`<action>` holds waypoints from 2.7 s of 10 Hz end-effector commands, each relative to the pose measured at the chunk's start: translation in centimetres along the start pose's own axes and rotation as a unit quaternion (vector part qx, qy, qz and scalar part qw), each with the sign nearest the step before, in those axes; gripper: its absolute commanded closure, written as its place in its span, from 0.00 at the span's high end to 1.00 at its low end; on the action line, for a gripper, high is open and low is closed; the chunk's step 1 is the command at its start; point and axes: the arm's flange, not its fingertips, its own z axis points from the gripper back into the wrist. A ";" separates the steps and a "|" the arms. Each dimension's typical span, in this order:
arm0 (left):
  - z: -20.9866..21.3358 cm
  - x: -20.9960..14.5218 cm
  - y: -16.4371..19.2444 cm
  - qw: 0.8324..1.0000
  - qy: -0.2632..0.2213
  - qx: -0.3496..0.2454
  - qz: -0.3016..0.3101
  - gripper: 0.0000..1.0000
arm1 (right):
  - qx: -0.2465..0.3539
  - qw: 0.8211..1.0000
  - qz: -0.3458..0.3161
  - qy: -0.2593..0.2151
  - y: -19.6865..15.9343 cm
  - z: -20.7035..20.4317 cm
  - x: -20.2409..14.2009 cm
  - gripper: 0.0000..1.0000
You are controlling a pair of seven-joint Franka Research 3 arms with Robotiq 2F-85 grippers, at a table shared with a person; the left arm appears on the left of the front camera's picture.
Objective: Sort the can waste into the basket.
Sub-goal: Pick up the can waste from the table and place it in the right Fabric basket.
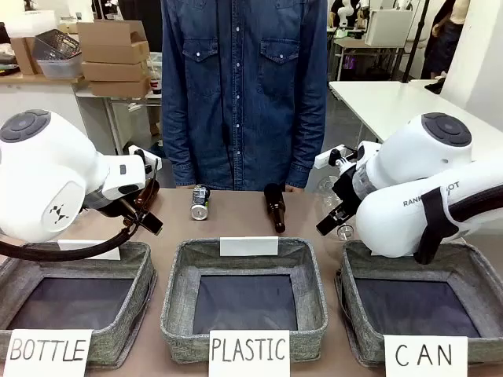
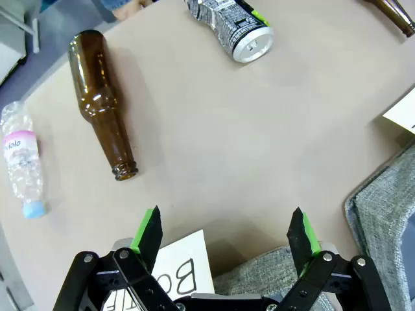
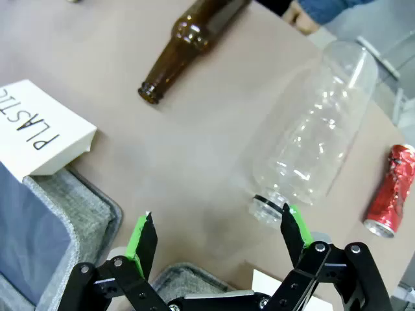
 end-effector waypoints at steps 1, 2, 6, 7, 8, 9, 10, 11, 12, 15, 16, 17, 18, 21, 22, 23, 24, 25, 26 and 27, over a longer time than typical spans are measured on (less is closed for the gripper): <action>0.0 0.0 0.0 1.000 0.000 0.000 0.000 1.00 | 0.000 1.000 0.000 0.000 0.0 0.0 0.0 1.00; 0.0 0.0 0.0 1.000 0.000 0.000 0.000 1.00 | 0.000 1.000 0.000 0.000 0.0 0.0 0.0 1.00; 0.0 0.0 0.0 1.000 0.000 0.000 0.000 1.00 | 0.000 1.000 0.000 0.000 0.0 0.0 0.0 1.00; 0.0 0.0 0.0 1.000 0.000 0.000 0.000 1.00 | 0.000 1.000 0.000 0.000 0.0 0.0 0.0 1.00; 0.0 0.0 0.0 1.000 0.000 0.000 0.000 1.00 | 0.000 1.000 0.000 0.000 0.0 0.0 0.0 1.00; 0.0 0.0 0.0 1.000 0.000 0.000 0.000 1.00 | 0.000 1.000 0.000 0.000 0.0 0.0 0.0 1.00; 0.0 0.0 0.0 1.000 0.000 0.000 0.000 1.00 | 0.000 1.000 0.000 0.000 0.0 0.0 0.0 1.00; 0.0 0.0 0.0 1.000 0.000 0.000 0.000 1.00 | 0.000 1.000 0.000 0.000 0.0 0.0 0.0 1.00; 0.0 0.0 0.0 1.000 0.000 0.000 0.000 1.00 | 0.000 1.000 0.000 0.000 0.0 0.0 0.0 1.00; 17.0 -1.7 1.1 0.995 -0.094 0.024 -0.015 1.00 | 0.050 0.996 -0.047 -0.054 -0.4 15.7 -0.6 1.00; 21.6 -3.7 -0.3 0.990 -0.130 0.040 -0.037 1.00 | 0.027 0.995 -0.046 -0.082 0.5 20.1 -2.5 1.00; 23.5 -4.8 -1.5 0.990 -0.130 0.057 -0.024 1.00 | -0.027 0.992 -0.075 -0.094 1.3 21.9 -3.9 1.00; 22.5 -4.6 -2.0 0.994 -0.100 0.040 0.021 1.00 | -0.066 0.988 -0.091 -0.101 2.1 21.5 -4.4 1.00; 26.0 1.3 0.2 0.990 -0.131 0.049 -0.011 1.00 | 0.049 0.995 -0.066 -0.064 -0.5 20.3 1.4 1.00; 26.3 0.7 1.2 0.982 -0.133 -0.129 -0.024 1.00 | 0.123 0.986 -0.086 -0.077 -1.0 19.6 0.8 1.00; 27.6 -1.1 3.6 0.957 -0.154 -0.239 -0.053 1.00 | 0.240 0.952 -0.144 -0.124 -2.9 20.7 -1.0 1.00; 27.5 -3.4 5.8 0.934 -0.128 -0.329 -0.061 1.00 | 0.384 0.876 -0.243 -0.163 -5.1 21.6 -3.0 1.00; 26.1 -5.2 7.1 0.911 -0.118 -0.394 -0.038 1.00 | 0.466 0.807 -0.315 -0.179 -7.2 21.8 -4.9 1.00; 24.1 -6.7 7.0 0.905 -0.073 -0.418 -0.017 1.00 | 0.507 0.744 -0.377 -0.215 -9.2 22.3 -7.2 1.00; 22.9 -8.0 7.4 0.886 -0.083 -0.456 0.005 1.00 | 0.529 0.709 -0.393 -0.251 -10.4 22.8 -8.9 1.00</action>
